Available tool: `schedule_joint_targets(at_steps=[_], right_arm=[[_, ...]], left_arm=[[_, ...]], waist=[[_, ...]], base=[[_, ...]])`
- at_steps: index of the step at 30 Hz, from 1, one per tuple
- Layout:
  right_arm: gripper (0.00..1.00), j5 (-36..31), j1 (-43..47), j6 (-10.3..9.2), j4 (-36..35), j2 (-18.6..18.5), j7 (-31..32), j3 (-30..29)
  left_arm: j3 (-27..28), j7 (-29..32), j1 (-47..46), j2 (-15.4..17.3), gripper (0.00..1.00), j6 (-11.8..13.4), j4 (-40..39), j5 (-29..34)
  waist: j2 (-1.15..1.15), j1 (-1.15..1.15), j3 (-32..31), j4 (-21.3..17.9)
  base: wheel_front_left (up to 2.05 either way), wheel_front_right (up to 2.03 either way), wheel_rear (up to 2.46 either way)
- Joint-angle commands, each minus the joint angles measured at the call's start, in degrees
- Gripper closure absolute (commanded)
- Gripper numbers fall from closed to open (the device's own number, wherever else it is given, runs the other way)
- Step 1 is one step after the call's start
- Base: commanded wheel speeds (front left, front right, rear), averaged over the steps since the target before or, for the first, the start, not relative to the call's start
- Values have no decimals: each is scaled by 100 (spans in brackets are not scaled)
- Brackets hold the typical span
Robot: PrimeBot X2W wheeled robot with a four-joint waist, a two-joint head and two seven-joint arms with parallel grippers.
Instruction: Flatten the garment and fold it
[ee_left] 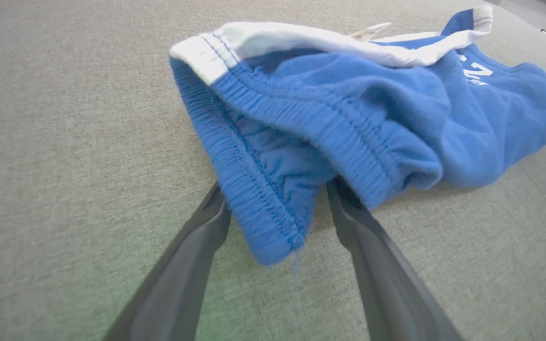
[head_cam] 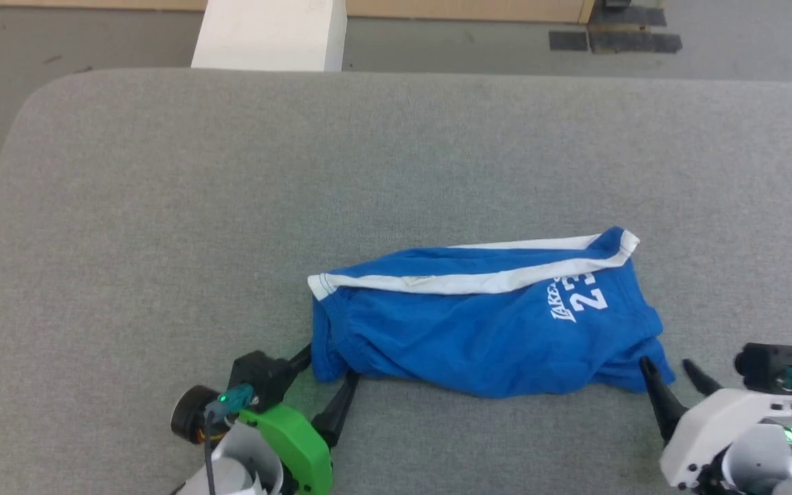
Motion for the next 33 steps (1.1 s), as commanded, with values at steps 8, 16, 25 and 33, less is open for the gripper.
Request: schedule_joint_targets(at_steps=[8, 16, 25, 33], right_arm=[[0, 42, 125, -9, -562, 4, -466, -336], [0, 154, -356, -9, -226, 4, -525, -323], [0, -59, -1217, -9, 793, 4, 169, -403], [0, -331, -1747, -9, 1600, 4, 1064, -234]], left_arm=[[476, -421, 552, 188, 0, 484, -553, -202], [1343, -734, 388, -148, 0, 820, -1154, 172], [2602, -738, 239, -948, 0, 272, -1586, 1017], [3086, -738, 221, -1248, 0, -24, -1508, 1520]], waist=[[0, 0, -238, 72], [0, 0, -195, 181], [0, 0, 5, 206], [0, 0, 136, 202]], base=[[0, 0, 0], [0, 0, 0], [0, 0, 0], [0, 0, 0]])
